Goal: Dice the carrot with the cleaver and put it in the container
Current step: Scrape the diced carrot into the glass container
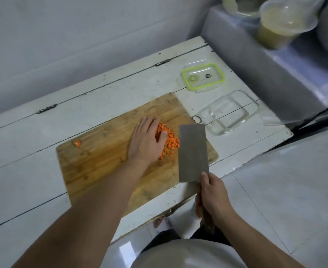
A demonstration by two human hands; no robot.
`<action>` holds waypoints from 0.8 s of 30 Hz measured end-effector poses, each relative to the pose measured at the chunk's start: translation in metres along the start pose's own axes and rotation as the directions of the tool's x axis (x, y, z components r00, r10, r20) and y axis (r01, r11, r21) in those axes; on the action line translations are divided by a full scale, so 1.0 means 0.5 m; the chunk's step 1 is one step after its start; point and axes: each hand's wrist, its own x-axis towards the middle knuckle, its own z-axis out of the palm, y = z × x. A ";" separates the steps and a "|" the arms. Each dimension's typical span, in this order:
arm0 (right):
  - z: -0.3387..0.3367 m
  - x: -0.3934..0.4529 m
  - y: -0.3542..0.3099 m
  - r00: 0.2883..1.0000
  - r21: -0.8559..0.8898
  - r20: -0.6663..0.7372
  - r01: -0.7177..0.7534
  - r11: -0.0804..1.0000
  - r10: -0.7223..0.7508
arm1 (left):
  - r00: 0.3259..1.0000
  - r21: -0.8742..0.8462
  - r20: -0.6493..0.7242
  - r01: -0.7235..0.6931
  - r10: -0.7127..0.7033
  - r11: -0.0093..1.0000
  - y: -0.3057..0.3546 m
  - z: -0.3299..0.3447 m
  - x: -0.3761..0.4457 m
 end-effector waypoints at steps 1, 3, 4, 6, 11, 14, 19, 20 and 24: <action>0.014 0.000 -0.007 1.000 0.002 0.022 -0.004 1.000 0.004 | 1.000 -0.019 -0.008 0.013 -0.013 1.000 0.006 0.002 0.002; 0.051 -0.002 -0.022 1.000 -0.023 0.031 -0.003 1.000 0.004 | 0.999 -0.069 -0.036 0.019 -0.022 0.997 0.020 0.007 0.002; 0.071 -0.006 -0.031 1.000 -0.069 0.018 0.003 0.998 -0.001 | 0.999 -0.099 -0.049 0.017 -0.022 0.995 0.026 0.011 0.000; 0.096 -0.018 -0.049 1.000 -0.185 -0.011 0.022 0.982 -0.024 | 0.997 -0.178 -0.066 0.032 -0.045 0.984 0.042 0.018 -0.001; 0.110 -0.027 -0.071 0.999 -0.287 -0.048 0.005 0.958 -0.020 | 0.987 -0.325 -0.091 0.095 -0.131 0.941 0.084 0.035 -0.019; 0.113 -0.027 -0.074 0.998 -0.288 -0.052 0.019 0.957 -0.036 | 0.984 -0.371 -0.145 0.045 -0.105 0.927 0.108 0.046 -0.030; 0.109 -0.025 -0.068 0.999 -0.220 -0.022 0.044 0.975 -0.050 | 0.980 -0.320 -0.189 -0.010 -0.054 0.947 0.122 0.055 -0.042; 0.108 -0.024 -0.066 0.998 -0.202 -0.015 0.052 0.978 -0.056 | 0.979 -0.326 -0.192 0.004 -0.071 0.945 0.125 0.053 -0.044; 0.098 -0.026 -0.069 0.998 -0.114 0.015 0.057 0.992 -0.055 | 0.967 -0.359 -0.234 0.010 -0.101 0.933 0.131 0.054 -0.044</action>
